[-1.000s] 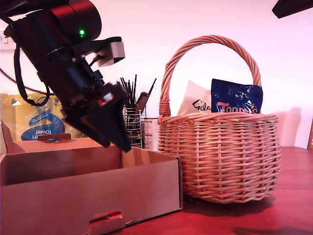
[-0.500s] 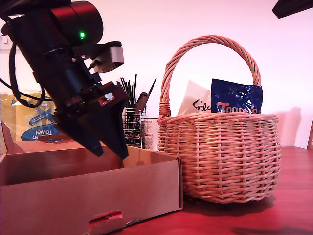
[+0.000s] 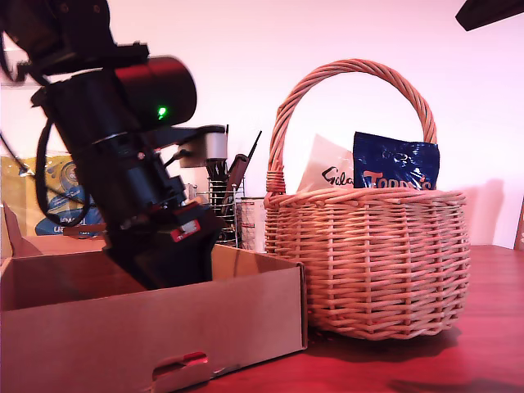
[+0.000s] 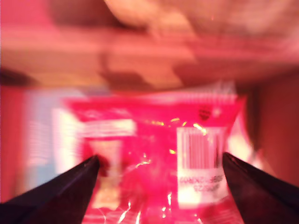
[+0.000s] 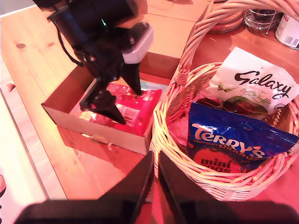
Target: Move the bags of Easter eggs from the cardboard box on the left into the woven basket on the right side.
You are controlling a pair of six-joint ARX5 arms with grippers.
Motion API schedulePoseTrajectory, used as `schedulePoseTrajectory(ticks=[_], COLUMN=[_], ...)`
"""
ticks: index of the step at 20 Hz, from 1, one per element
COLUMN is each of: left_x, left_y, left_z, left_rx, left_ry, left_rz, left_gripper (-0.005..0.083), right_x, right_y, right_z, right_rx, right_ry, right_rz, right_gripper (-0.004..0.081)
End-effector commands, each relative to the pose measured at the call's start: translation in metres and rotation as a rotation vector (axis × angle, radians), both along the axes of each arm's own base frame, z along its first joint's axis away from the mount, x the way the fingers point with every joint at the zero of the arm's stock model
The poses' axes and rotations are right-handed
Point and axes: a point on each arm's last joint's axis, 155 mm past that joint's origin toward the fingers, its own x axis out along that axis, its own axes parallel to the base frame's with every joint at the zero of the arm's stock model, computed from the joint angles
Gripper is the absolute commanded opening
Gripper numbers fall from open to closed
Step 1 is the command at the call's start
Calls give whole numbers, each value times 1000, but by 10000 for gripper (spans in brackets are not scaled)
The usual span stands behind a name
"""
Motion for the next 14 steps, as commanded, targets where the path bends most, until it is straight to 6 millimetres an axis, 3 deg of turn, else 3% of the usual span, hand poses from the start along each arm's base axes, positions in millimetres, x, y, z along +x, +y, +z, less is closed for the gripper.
schedulePoseTrajectory(ticks=[1, 5, 9, 13, 14], left_x=[-10, -20, -26, -27, -27], left_y=[9, 11, 14, 15, 14], left_z=[-25, -40, -43, -43, -43], left_rx=[50, 70, 84, 87, 87], left_ry=[52, 111, 139, 142, 141], left_rz=[1, -7, -9, -9, -9], left_gripper=[770, 763, 723, 352, 314], right_x=[0, 0, 1, 1, 1], right_y=[2, 2, 2, 2, 2], right_z=[10, 10, 10, 10, 10], right_rx=[8, 8, 9, 9, 9], right_ry=[-30, -30, -33, -33, -33], right_rz=[9, 9, 9, 9, 9], right_gripper=[-13, -13, -13, -13, -13])
